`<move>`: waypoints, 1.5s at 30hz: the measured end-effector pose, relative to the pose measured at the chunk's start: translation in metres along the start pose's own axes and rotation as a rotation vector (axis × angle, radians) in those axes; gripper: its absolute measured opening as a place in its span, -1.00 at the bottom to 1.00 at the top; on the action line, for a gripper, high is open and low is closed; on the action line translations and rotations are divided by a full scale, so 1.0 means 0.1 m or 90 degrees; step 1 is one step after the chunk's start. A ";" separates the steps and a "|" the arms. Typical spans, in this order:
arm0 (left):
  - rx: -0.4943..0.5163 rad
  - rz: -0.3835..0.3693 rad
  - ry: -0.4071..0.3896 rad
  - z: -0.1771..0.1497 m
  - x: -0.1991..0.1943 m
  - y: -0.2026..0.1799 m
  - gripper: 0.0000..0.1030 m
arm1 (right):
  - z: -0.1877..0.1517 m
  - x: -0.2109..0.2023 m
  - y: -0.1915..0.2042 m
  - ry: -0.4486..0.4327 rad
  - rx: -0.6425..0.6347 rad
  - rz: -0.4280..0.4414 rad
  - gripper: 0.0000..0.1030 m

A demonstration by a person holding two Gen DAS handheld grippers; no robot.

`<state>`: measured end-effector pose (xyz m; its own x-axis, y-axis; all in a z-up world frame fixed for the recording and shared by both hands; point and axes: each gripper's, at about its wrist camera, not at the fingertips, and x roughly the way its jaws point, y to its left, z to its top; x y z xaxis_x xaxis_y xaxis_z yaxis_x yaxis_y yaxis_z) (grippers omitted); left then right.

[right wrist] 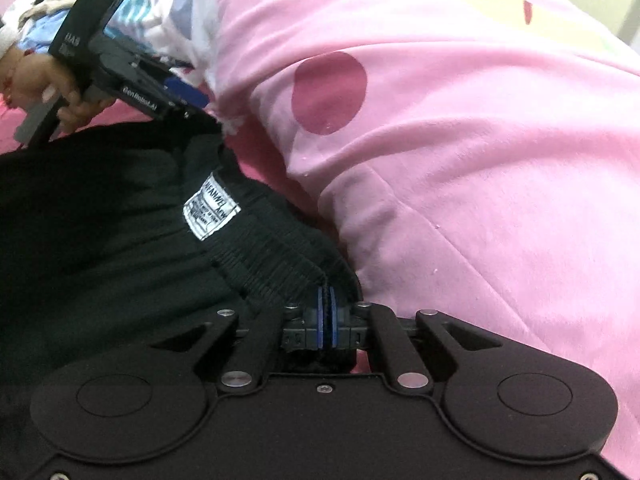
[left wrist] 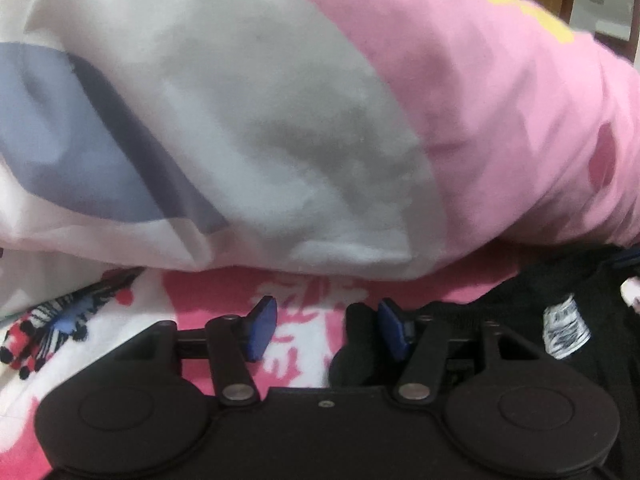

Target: Fold clothes

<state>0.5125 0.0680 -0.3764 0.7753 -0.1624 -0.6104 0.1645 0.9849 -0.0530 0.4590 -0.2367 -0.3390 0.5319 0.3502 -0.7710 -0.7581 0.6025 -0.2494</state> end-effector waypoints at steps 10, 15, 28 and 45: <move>-0.016 0.011 -0.020 0.02 -0.31 0.10 0.11 | -0.12 -0.29 0.08 -0.121 0.176 -0.036 -0.07; -0.061 0.004 -0.031 -0.05 -0.95 0.37 0.12 | -0.57 -0.72 0.03 -0.161 0.432 -0.019 0.03; -0.154 0.086 0.112 -1.10 -2.45 0.57 0.12 | -1.55 -1.51 1.31 -0.073 0.604 -0.002 0.04; -0.201 -0.054 0.305 -2.00 -3.58 0.33 0.13 | -1.40 -1.86 1.77 -0.039 0.558 -0.045 0.15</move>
<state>0.1186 0.1708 -0.3182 0.3928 -0.2687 -0.8795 -0.0330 0.9516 -0.3055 0.1738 -0.2953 -0.3218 0.6047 0.3145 -0.7317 -0.1737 0.9487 0.2643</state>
